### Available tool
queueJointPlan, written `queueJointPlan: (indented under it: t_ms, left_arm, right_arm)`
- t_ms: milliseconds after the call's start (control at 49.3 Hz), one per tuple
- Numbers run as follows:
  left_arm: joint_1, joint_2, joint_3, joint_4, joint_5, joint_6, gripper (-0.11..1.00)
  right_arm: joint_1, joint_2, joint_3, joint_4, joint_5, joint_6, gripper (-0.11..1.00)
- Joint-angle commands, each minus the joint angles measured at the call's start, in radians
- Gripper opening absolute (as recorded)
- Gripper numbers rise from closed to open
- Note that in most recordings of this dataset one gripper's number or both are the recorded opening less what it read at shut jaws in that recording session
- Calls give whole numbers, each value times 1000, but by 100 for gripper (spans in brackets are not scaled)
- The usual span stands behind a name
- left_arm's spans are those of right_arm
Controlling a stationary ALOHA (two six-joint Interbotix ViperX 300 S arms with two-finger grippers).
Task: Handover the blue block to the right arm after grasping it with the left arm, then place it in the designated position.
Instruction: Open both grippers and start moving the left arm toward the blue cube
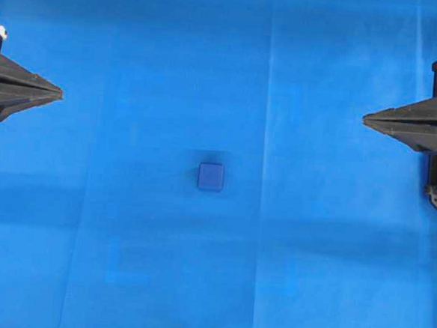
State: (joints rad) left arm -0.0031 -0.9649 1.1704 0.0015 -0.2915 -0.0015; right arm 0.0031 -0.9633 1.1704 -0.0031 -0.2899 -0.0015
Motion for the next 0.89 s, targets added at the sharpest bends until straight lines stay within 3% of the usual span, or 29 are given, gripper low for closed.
queueJointPlan:
  t_ms: [0,629,689,750,872]
  left_arm:
    - [-8,9,-11,2,-8,-9,0]
    - [-9,12,-8,3,-5,-17,2]
    - [-9,12,-8,2,-5,-17,13]
    - [-11,12,-8,3,-5,-17,32]
    - [-14,12,-6,5,-2,-17,69]
  right_arm:
    - [2,14,-17,2,-8,2,1]
    - [-18,34,-29,2,28,5,-3]
    - [-18,35,-29,2,28,5,-2]
    - [-18,35,-29,2,28,8,1]
    - [-18,35,-31,5,25,20,26]
